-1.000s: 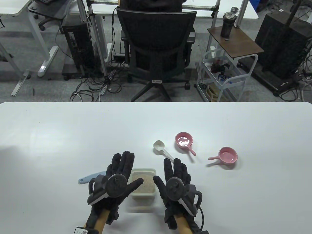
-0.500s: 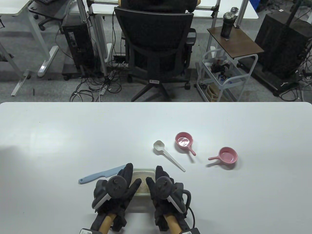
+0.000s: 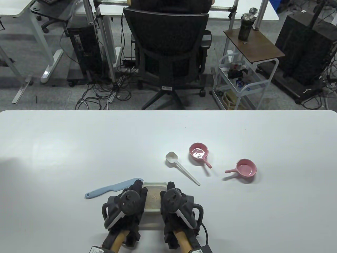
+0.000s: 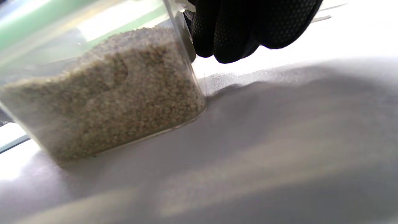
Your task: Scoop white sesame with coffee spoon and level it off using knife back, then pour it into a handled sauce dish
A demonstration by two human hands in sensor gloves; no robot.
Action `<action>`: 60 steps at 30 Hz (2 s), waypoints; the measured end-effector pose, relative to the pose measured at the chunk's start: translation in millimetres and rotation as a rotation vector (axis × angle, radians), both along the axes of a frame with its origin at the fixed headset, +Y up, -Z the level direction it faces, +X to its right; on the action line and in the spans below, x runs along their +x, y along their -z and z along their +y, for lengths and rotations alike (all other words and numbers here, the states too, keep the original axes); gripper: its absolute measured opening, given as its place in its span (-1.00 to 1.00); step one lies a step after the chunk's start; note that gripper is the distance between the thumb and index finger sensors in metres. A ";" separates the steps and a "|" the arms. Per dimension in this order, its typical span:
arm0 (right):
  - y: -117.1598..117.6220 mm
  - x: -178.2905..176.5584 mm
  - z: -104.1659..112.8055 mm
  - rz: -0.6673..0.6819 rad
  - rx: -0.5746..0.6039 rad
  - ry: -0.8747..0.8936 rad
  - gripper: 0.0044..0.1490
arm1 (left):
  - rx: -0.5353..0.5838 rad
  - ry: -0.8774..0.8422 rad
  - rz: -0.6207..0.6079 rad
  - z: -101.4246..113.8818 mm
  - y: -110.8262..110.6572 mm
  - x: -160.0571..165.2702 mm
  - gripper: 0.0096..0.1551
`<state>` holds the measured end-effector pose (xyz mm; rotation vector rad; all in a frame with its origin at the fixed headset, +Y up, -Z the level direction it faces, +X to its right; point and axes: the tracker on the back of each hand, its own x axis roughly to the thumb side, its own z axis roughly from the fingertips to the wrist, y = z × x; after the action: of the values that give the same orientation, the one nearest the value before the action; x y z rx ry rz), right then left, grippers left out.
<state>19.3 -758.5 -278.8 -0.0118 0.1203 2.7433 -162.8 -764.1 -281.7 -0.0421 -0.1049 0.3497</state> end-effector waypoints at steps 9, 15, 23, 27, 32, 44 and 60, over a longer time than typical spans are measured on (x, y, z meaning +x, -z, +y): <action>2.2 -0.3 -0.1 0.007 -0.023 0.035 -0.18 | -0.121 -0.009 0.029 -1.6 6.6 -4.9 -0.29; 4.4 0.9 -0.4 0.014 -0.053 0.058 -0.18 | -0.190 0.036 0.015 -0.6 12.0 -5.4 -0.33; 5.6 7.0 -3.0 -0.008 -0.072 0.147 -0.18 | -0.181 0.045 0.060 -0.2 9.2 -5.5 -0.33; 5.8 11.1 -4.0 -0.052 -0.080 0.219 -0.19 | -0.095 0.108 0.115 2.5 4.6 -3.1 -0.32; 7.0 14.4 -5.2 -0.060 -0.093 0.245 -0.20 | -0.051 0.165 0.136 5.2 2.2 0.4 -0.34; 3.9 20.9 -4.9 -0.120 -0.030 0.254 -0.24 | -0.017 0.209 0.151 8.2 -0.4 4.0 -0.36; -12.2 3.0 10.3 -0.088 0.328 -0.114 -0.36 | 0.194 0.264 -0.048 28.1 -12.7 8.8 -0.26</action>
<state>22.4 -748.2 -266.5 -0.0499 -0.3650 2.8358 -154.0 -736.0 -269.0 0.1265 -0.1778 0.0734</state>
